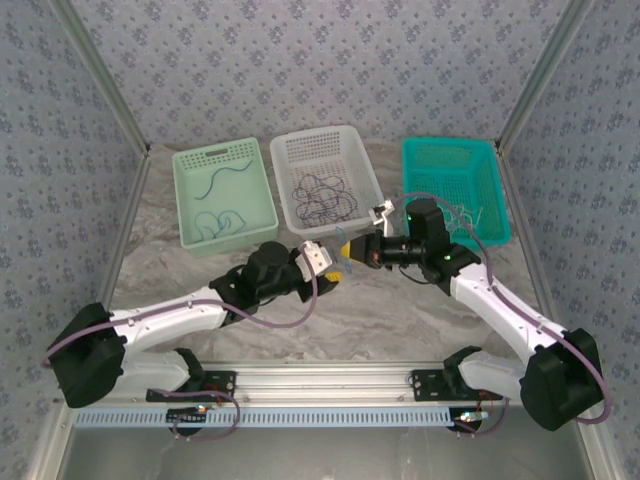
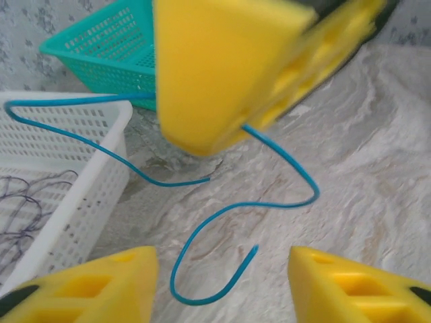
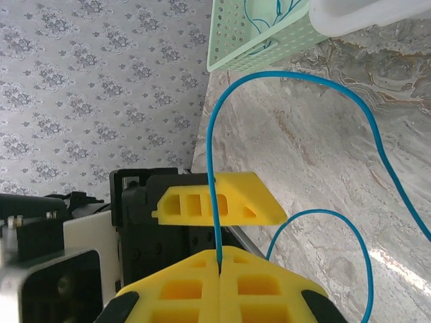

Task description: Untangle the cables

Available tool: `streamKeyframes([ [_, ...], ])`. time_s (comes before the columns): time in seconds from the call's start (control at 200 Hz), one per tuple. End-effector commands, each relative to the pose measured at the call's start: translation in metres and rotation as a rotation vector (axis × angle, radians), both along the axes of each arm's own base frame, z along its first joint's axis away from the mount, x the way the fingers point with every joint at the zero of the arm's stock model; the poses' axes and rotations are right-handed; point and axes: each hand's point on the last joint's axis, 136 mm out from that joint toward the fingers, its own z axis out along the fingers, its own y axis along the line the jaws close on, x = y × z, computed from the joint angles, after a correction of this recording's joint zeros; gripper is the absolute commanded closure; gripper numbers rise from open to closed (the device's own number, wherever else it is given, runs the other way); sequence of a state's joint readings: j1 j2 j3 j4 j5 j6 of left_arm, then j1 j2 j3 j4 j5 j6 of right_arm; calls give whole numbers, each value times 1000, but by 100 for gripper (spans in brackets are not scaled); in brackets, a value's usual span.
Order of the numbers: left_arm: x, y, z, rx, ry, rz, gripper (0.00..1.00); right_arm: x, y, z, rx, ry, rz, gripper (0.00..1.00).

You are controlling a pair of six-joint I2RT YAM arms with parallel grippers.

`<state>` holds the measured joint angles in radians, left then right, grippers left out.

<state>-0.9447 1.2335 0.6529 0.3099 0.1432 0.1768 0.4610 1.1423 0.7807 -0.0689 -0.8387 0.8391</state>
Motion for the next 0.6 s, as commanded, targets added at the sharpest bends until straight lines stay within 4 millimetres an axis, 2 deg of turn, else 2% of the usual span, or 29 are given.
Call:
streamKeyframes([
  [0.0,-3,-11,18,-50,-7,-38,79,-2,-1,3,23,0,9,100],
  [0.045,-3,-12,18,-57,0,-37,89,-1,-3,2,20,0,-3,100],
  [0.13,-2,-12,18,-63,13,-27,100,3,-8,2,21,-7,-30,100],
  [0.35,3,-2,13,-90,50,50,100,11,-23,11,40,-44,-110,100],
  [0.595,24,20,31,-212,95,252,100,21,-50,-11,-51,-54,-262,100],
])
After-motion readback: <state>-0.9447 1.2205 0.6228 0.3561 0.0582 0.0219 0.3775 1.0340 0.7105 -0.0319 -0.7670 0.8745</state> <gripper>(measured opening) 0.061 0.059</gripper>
